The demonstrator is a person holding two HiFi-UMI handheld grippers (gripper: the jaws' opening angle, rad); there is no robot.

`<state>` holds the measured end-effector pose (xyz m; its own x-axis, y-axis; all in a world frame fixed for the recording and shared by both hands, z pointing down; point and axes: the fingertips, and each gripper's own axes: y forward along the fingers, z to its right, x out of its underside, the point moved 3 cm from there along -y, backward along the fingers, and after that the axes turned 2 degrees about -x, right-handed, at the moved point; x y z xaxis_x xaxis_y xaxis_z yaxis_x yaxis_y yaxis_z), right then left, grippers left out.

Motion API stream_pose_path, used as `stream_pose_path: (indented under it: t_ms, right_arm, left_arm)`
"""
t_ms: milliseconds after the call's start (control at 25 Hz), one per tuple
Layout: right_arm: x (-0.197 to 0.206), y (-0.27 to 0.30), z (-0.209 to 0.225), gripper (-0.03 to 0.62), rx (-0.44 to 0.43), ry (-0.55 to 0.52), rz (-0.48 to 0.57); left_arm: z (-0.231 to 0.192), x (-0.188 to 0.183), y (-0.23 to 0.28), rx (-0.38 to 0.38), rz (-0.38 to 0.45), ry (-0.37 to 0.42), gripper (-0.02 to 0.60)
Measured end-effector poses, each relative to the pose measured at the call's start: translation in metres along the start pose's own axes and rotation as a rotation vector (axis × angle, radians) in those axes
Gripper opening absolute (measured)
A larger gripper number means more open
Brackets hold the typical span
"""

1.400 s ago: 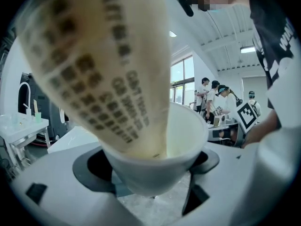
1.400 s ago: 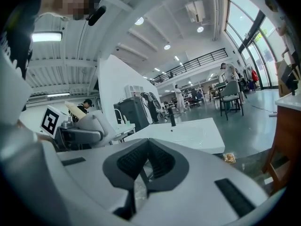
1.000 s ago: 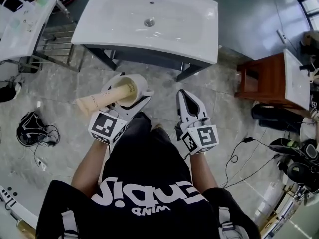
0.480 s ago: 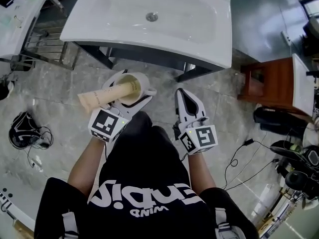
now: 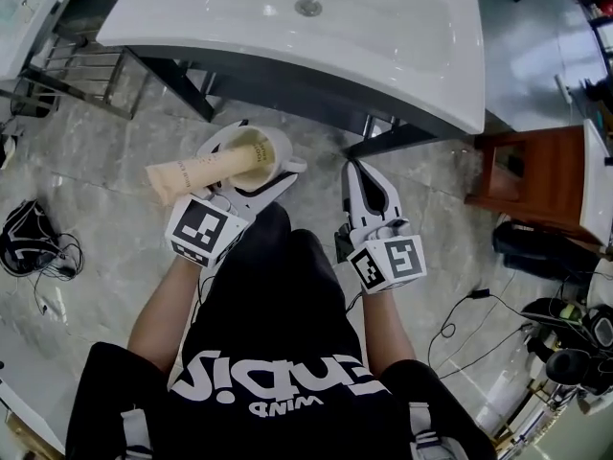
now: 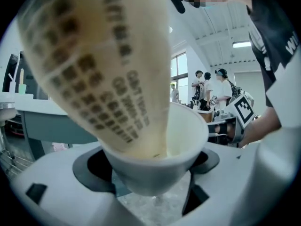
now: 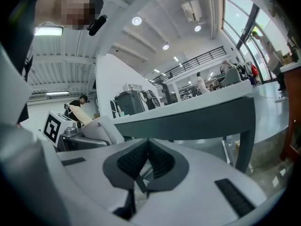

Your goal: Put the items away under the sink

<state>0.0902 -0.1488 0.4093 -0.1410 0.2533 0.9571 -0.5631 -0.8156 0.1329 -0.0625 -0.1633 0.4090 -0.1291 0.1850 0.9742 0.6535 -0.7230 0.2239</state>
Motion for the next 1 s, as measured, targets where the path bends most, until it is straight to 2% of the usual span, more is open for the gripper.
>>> stream_pose_path:
  t_ms: [120,360,600,1000]
  right_arm:
    - [0.026,0.011,0.008,0.018,0.002,0.01,0.006]
    - [0.078,0.023,0.026,0.018,-0.007,0.01,0.021]
    - [0.117,0.047,0.04,0.018,-0.025,-0.039,0.06]
    - [0.168,0.06,0.067,0.018,0.013,-0.081,0.141]
  left_arm:
    - [-0.008,0.024,0.008,-0.007,0.001,-0.024,0.465]
    - [-0.012,0.074,0.027,-0.016,0.013,-0.003,0.465]
    - [-0.03,0.118,0.046,-0.03,0.055,0.008,0.465]
    - [-0.039,0.172,0.066,-0.019,0.109,0.036,0.465]
